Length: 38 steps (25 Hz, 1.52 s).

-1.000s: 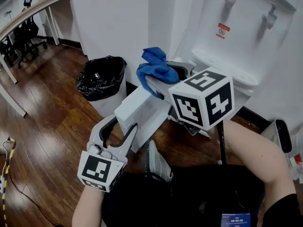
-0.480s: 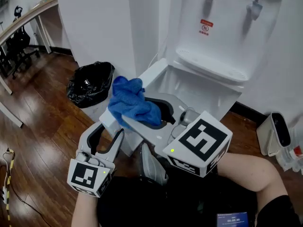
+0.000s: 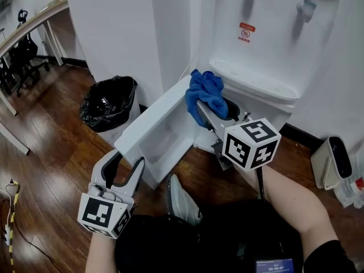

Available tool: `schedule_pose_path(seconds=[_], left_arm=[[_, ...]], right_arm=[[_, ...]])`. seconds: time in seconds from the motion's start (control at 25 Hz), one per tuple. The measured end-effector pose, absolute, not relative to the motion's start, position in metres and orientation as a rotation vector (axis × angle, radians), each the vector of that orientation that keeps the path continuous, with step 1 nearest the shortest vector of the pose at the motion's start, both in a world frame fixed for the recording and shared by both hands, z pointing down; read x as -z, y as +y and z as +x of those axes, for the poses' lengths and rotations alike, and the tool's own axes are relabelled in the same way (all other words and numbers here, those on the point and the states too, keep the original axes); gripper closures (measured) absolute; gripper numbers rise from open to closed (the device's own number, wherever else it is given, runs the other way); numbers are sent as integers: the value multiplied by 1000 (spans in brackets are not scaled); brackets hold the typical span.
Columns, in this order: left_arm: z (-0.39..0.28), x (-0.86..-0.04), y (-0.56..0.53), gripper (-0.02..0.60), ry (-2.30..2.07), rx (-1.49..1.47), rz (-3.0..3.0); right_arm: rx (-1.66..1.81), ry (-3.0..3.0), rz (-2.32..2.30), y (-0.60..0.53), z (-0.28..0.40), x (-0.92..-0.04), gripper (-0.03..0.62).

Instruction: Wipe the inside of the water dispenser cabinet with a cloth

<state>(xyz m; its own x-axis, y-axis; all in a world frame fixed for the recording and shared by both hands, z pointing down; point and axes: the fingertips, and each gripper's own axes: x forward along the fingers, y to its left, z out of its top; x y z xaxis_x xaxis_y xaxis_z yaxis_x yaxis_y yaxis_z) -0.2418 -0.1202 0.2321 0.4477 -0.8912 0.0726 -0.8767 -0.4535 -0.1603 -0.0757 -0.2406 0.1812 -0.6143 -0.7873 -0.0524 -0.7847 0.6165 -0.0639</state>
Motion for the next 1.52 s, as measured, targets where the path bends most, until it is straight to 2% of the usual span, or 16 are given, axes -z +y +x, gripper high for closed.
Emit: schedule_pose_path(seconds=[0.28,0.4,0.6,0.84,0.96,1.08,1.28,1.52], left_arm=[[-247,-235,-124,379,1637,228,-2597],[-246,-234,-125,380,1626,214,-2606],[-253,-239,-130,381,1647,227,-2608],[-262,-253,-138,385,1700,270,-2642],[-267,-265,-141,385,1698,288,-2646],[-270,-268,-142,391,1731,311,-2654],[-273,-270,-144,391,1729,304,-2651],[-270,-269,-145,391,1725,305,-2652]], right_arm=[[174,2741,-1485,-272,-68,-222,422],[159,2745,-1413,-263,-79,-211,422],[-36,2883,-1155,-200,-139,-180,425],[-188,3138,-606,-92,-235,-184,427],[-255,3161,-515,-74,-253,-187,427],[-250,3107,-683,-114,-230,-194,427],[-228,2893,-1355,-234,-120,-210,427],[-128,2760,-1707,-277,-45,-238,427]])
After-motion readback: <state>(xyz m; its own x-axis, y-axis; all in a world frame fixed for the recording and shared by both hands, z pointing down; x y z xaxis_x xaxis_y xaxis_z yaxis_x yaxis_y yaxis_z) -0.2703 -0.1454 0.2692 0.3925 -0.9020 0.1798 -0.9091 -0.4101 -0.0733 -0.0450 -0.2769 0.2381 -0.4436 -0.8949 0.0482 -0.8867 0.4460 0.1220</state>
